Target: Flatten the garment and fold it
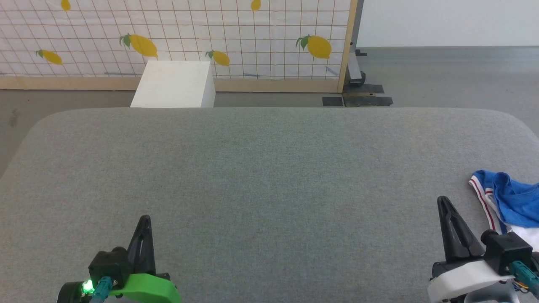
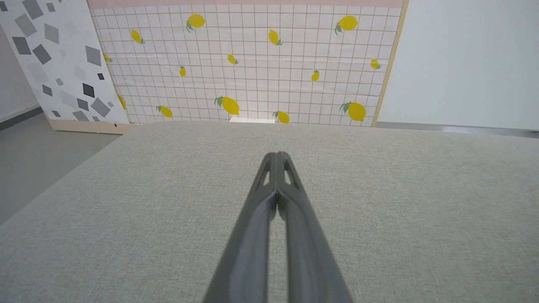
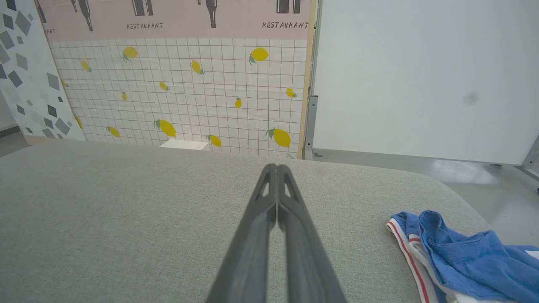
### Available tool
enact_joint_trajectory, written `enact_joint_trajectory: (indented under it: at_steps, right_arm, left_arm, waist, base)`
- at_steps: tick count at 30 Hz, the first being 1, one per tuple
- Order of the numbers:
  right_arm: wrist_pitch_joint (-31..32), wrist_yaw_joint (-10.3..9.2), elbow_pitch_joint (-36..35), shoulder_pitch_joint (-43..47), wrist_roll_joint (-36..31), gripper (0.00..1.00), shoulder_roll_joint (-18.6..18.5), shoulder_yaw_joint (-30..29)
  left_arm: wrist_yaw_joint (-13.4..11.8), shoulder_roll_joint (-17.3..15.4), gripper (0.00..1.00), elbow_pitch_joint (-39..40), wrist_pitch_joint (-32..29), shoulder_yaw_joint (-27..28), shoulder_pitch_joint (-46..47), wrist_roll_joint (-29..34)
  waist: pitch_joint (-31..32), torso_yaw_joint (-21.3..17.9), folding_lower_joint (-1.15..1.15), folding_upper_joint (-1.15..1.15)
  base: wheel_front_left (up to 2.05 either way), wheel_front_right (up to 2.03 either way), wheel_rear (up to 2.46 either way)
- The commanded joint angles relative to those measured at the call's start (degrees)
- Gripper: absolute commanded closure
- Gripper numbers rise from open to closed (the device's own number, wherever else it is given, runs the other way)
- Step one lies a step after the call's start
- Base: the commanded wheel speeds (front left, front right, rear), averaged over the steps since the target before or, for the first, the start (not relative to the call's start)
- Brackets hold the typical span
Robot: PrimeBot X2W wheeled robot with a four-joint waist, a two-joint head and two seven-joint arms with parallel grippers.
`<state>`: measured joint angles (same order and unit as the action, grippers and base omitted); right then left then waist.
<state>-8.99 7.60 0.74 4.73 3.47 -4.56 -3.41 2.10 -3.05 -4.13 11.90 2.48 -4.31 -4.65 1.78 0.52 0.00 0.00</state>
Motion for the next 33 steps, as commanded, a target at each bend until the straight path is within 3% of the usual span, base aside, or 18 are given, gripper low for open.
enact_joint_trajectory:
  at_steps: [1, 33]
  right_arm:
    - [0.28, -0.02, -0.17, -0.83, -0.48, 1.0, 0.24, 0.21]
    - [3.08, -0.05, -0.35, -2.08, -1.44, 1.0, 0.7, 1.23]
  left_arm:
    - [-0.37, 0.04, 1.0, 0.37, -0.36, -0.2, 0.81, 0.64]
    - [-0.92, 0.08, 1.0, 1.57, -4.06, -0.93, 1.93, 1.92]
  waist:
    - [-0.03, -0.01, 0.0, 0.0]
    - [-0.59, -0.17, 0.0, 0.0]
  base:
    - [0.0, 0.0, 0.0]
    - [0.0, 0.0, 0.0]
